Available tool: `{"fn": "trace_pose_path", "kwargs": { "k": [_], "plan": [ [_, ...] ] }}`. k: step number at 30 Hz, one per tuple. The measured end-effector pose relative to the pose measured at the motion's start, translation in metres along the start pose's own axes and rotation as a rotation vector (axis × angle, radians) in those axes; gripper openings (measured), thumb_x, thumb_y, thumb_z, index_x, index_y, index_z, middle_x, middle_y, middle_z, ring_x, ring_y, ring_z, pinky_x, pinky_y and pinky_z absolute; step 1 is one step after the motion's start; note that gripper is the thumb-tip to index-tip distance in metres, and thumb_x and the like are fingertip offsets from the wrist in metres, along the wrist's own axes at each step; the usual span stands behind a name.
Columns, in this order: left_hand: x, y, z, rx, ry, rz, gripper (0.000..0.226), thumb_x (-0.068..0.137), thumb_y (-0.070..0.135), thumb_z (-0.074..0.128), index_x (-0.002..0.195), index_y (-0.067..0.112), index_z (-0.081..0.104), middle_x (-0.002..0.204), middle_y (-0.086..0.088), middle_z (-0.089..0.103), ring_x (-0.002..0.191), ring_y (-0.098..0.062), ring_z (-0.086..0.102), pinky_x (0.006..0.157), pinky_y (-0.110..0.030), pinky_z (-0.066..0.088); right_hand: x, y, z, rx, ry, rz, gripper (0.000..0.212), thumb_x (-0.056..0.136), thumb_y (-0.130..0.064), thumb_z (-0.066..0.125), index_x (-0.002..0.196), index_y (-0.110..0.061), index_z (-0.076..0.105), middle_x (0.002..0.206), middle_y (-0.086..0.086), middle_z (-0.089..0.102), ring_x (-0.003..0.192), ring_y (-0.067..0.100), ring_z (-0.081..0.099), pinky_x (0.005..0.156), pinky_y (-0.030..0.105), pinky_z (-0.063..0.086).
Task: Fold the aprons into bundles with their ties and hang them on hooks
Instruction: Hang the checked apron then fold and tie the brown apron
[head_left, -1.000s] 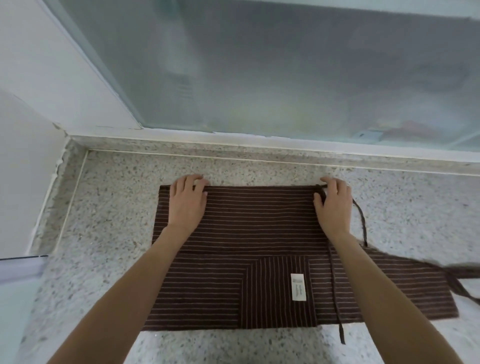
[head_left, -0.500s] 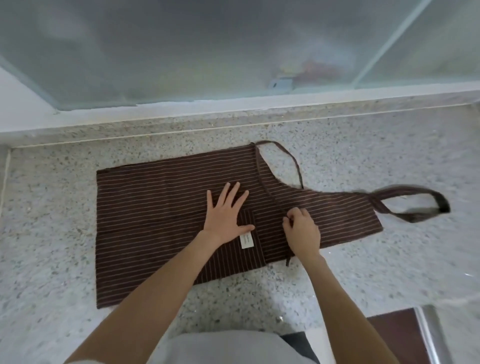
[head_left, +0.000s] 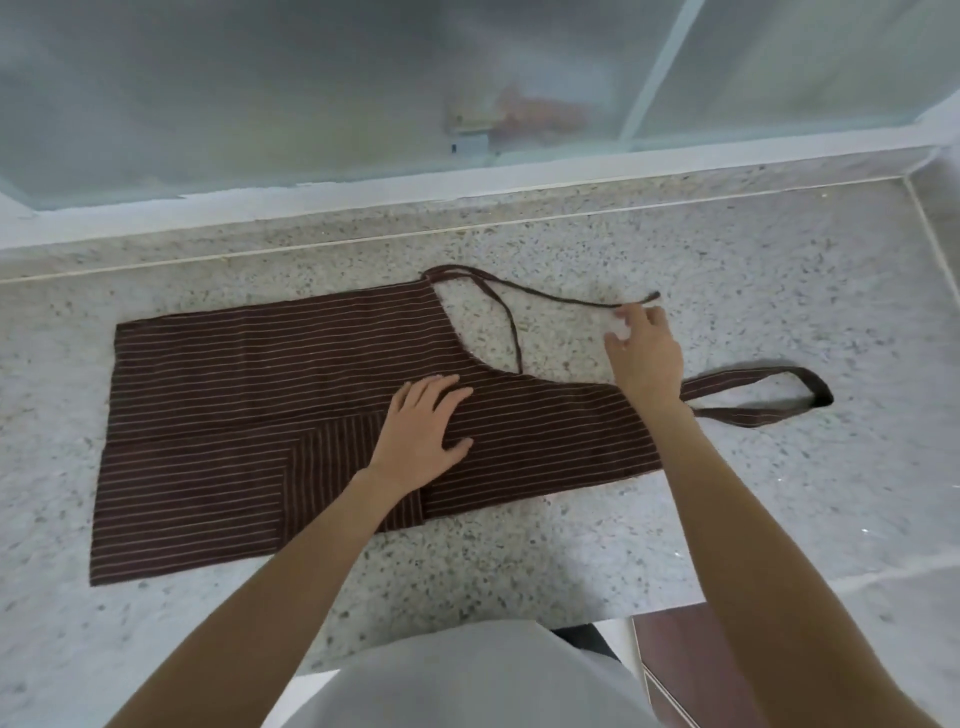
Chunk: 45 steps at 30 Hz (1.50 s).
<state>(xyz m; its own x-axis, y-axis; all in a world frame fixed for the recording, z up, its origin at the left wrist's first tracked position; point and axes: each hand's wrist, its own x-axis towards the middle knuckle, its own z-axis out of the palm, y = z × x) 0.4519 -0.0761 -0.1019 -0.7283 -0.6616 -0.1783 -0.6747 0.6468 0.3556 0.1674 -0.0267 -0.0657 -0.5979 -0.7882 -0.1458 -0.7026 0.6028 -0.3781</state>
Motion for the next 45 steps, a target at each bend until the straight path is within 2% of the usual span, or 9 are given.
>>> {"fn": "trace_pose_path", "kwargs": {
  "k": [4, 9, 17, 21, 25, 28, 31, 38, 45],
  "plan": [
    [0.011, 0.052, 0.018, -0.012, -0.069, -0.022, 0.068, 0.084, 0.058, 0.052, 0.141, 0.027, 0.033, 0.148, 0.001, 0.03, 0.137, -0.022, 0.026, 0.112, -0.041, 0.023, -0.057, 0.05, -0.005, -0.052, 0.026, 0.12, 0.031, 0.092, -0.04, 0.052, 0.1, -0.011, 0.059, 0.093, 0.006, 0.066, 0.088, 0.027, 0.06, 0.076, 0.039, 0.048],
    [0.009, 0.09, 0.037, 0.088, -0.236, -0.067, 0.086, 0.077, 0.07, 0.052, 0.146, 0.032, 0.017, 0.156, -0.005, 0.005, 0.143, -0.026, 0.002, 0.115, -0.049, 0.005, -0.094, 0.085, 0.015, -0.132, -0.181, 0.242, 0.051, 0.09, -0.055, 0.045, 0.111, -0.01, 0.056, 0.108, 0.012, 0.06, 0.105, 0.03, 0.052, 0.089, 0.041, 0.041],
    [-0.01, 0.101, 0.046, 0.007, -0.277, -0.073, 0.065, 0.079, 0.058, 0.061, 0.135, 0.035, 0.037, 0.157, -0.002, 0.004, 0.144, -0.026, -0.008, 0.112, -0.058, 0.006, -0.087, 0.091, 0.002, 0.274, -0.191, -0.041, 0.012, 0.087, -0.015, 0.06, 0.089, -0.005, 0.055, 0.093, 0.006, 0.052, 0.078, 0.022, 0.051, 0.065, 0.031, 0.039],
    [-0.017, 0.1, 0.05, -0.088, -0.205, -0.032, 0.021, 0.082, 0.038, 0.066, 0.092, 0.023, 0.056, 0.154, -0.004, 0.017, 0.144, -0.031, -0.003, 0.112, -0.06, 0.007, -0.104, 0.112, 0.012, 0.221, -0.18, -0.06, 0.025, 0.075, 0.007, 0.057, 0.095, -0.007, 0.053, 0.103, 0.007, 0.052, 0.091, 0.025, 0.048, 0.07, 0.028, 0.035],
    [-0.023, 0.097, 0.059, -0.001, -0.114, 0.036, 0.014, 0.078, 0.03, 0.072, 0.079, 0.026, 0.059, 0.147, -0.006, 0.035, 0.142, -0.032, 0.016, 0.11, -0.059, 0.017, -0.103, 0.122, 0.008, 0.264, -0.001, 0.074, 0.02, 0.081, -0.001, 0.059, 0.1, -0.007, 0.056, 0.098, 0.009, 0.056, 0.092, 0.024, 0.049, 0.071, 0.028, 0.038],
    [-0.023, 0.101, 0.059, 0.042, -0.037, 0.063, 0.019, 0.071, 0.027, 0.075, 0.083, 0.027, 0.06, 0.136, -0.006, 0.047, 0.131, -0.024, 0.03, 0.105, -0.055, 0.029, -0.085, 0.125, -0.003, 0.148, 0.163, -0.087, 0.02, 0.082, -0.009, 0.063, 0.102, -0.009, 0.059, 0.095, 0.01, 0.059, 0.09, 0.026, 0.052, 0.077, 0.036, 0.046],
    [-0.019, 0.114, 0.06, 0.011, 0.006, 0.101, 0.023, 0.071, 0.028, 0.074, 0.09, 0.026, 0.062, 0.119, -0.002, 0.054, 0.111, -0.019, 0.042, 0.091, -0.045, 0.041, -0.061, 0.128, -0.004, -0.059, 0.054, -0.234, 0.031, 0.079, -0.012, 0.067, 0.109, -0.015, 0.058, 0.105, 0.01, 0.056, 0.097, 0.03, 0.05, 0.087, 0.039, 0.042],
    [-0.012, 0.128, 0.071, -0.091, -0.017, 0.084, 0.008, 0.078, 0.025, 0.07, 0.085, 0.029, 0.067, 0.101, 0.005, 0.056, 0.095, -0.018, 0.051, 0.083, -0.038, 0.039, -0.028, 0.149, -0.001, -0.244, 0.196, -0.679, 0.025, 0.069, 0.01, 0.058, 0.082, -0.009, 0.066, 0.087, 0.009, 0.063, 0.082, 0.029, 0.053, 0.072, 0.036, 0.046],
    [-0.027, 0.112, 0.063, -0.303, -0.07, 0.128, 0.035, 0.087, 0.041, 0.043, 0.104, 0.024, 0.069, 0.116, 0.005, 0.059, 0.108, -0.01, 0.051, 0.096, -0.028, 0.037, -0.073, 0.136, 0.003, -0.182, 0.115, -0.578, 0.031, 0.075, 0.001, 0.064, 0.103, -0.012, 0.069, 0.118, 0.01, 0.061, 0.115, 0.031, 0.049, 0.096, 0.046, 0.042]
  ]
}}
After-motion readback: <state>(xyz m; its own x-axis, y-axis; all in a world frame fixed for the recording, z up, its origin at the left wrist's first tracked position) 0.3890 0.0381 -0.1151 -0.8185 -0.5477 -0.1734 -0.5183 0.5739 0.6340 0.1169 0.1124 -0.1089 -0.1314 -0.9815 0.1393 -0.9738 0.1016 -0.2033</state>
